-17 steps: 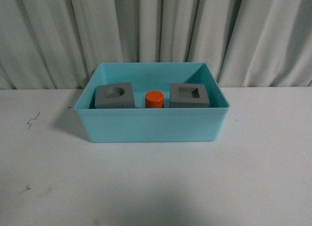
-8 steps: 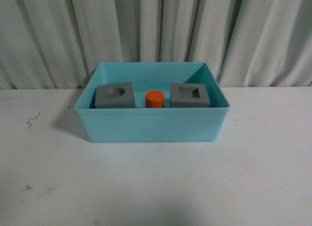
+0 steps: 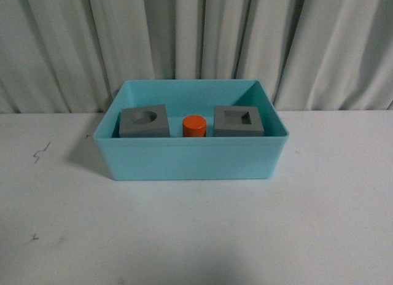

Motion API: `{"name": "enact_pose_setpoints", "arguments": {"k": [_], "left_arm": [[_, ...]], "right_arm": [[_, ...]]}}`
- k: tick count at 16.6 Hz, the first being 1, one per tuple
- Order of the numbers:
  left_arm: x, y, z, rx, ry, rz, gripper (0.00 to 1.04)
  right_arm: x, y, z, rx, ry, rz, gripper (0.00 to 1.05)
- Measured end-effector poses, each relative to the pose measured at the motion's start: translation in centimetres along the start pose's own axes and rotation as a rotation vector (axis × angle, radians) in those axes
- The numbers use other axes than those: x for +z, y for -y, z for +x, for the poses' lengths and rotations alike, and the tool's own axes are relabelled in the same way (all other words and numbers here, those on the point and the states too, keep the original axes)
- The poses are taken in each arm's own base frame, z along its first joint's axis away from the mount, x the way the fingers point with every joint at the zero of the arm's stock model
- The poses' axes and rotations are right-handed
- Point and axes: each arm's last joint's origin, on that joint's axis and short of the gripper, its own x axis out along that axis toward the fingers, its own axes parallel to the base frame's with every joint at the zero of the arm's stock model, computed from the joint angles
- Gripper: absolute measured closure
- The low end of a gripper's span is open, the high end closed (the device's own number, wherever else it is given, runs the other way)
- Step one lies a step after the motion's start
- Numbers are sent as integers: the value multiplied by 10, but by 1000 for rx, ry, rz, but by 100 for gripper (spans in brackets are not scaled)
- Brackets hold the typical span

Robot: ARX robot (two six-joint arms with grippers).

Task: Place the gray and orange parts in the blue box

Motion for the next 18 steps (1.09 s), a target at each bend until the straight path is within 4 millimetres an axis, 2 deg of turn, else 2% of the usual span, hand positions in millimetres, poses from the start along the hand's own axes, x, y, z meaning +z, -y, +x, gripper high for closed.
{"name": "enact_pose_setpoints", "arguments": {"k": [1, 6, 9, 12, 18], "left_arm": [[0, 0, 0, 0, 0, 0, 7], [0, 0, 0, 0, 0, 0, 7], [0, 0, 0, 0, 0, 0, 7], [0, 0, 0, 0, 0, 0, 7], [0, 0, 0, 0, 0, 0, 7]], "right_arm": [[0, 0, 0, 0, 0, -1, 97], [0, 0, 0, 0, 0, -1, 37], [0, 0, 0, 0, 0, 0, 4], [0, 0, 0, 0, 0, -1, 7], [0, 0, 0, 0, 0, -1, 6]]}}
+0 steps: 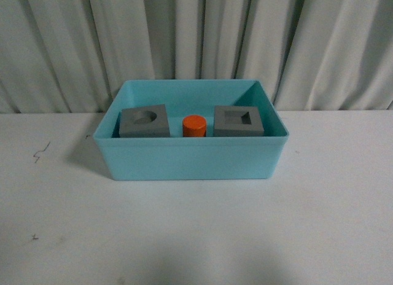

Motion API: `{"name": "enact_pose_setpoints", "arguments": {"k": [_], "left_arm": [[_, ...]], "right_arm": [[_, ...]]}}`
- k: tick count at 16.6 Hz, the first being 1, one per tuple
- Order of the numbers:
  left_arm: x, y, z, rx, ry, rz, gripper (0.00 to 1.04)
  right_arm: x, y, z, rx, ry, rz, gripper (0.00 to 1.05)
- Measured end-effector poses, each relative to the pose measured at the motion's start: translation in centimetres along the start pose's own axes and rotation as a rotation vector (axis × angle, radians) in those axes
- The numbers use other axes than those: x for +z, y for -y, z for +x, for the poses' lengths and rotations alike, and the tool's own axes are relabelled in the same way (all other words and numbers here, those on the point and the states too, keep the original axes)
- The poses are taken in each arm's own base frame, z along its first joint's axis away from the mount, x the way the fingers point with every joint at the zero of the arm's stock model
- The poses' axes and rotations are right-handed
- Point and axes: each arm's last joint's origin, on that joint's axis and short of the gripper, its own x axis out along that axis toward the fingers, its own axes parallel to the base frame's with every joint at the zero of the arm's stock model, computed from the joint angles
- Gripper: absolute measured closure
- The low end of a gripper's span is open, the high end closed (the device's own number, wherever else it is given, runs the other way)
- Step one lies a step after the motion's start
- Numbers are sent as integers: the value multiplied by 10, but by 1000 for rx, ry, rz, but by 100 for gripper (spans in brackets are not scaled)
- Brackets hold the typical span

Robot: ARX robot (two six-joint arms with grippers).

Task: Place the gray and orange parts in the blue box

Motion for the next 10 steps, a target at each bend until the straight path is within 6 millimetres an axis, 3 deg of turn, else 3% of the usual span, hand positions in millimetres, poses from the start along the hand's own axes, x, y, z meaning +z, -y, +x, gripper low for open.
{"name": "enact_pose_setpoints", "arguments": {"k": [10], "left_arm": [[0, 0, 0, 0, 0, 0, 7]], "right_arm": [[0, 0, 0, 0, 0, 0, 6]]}}
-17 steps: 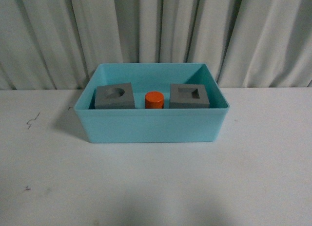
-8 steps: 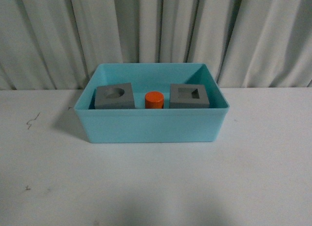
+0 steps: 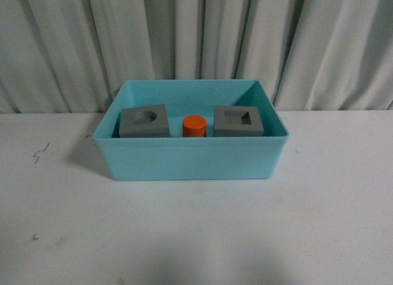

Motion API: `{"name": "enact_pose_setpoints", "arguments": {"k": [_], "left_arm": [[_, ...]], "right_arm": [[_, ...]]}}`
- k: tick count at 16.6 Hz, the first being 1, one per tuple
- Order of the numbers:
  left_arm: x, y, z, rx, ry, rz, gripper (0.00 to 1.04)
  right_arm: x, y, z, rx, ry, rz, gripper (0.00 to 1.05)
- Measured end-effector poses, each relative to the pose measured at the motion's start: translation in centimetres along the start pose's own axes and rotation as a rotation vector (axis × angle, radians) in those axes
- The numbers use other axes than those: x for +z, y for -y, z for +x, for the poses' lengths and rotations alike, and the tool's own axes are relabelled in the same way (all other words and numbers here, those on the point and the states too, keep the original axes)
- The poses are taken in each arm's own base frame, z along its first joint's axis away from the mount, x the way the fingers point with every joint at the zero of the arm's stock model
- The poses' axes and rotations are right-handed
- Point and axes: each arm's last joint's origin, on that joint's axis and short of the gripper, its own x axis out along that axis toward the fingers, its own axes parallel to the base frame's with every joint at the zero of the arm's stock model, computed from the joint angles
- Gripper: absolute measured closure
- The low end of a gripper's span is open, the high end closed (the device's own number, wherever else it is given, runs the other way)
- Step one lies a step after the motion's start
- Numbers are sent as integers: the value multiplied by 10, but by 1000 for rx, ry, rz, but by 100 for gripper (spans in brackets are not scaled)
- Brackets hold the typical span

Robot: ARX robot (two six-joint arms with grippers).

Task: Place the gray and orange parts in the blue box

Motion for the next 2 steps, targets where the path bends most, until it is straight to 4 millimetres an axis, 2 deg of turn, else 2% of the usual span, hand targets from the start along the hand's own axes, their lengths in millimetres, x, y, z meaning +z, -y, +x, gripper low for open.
{"name": "enact_pose_setpoints", "arguments": {"k": [2], "left_arm": [[0, 0, 0, 0, 0, 0, 7]], "right_arm": [[0, 0, 0, 0, 0, 0, 6]]}}
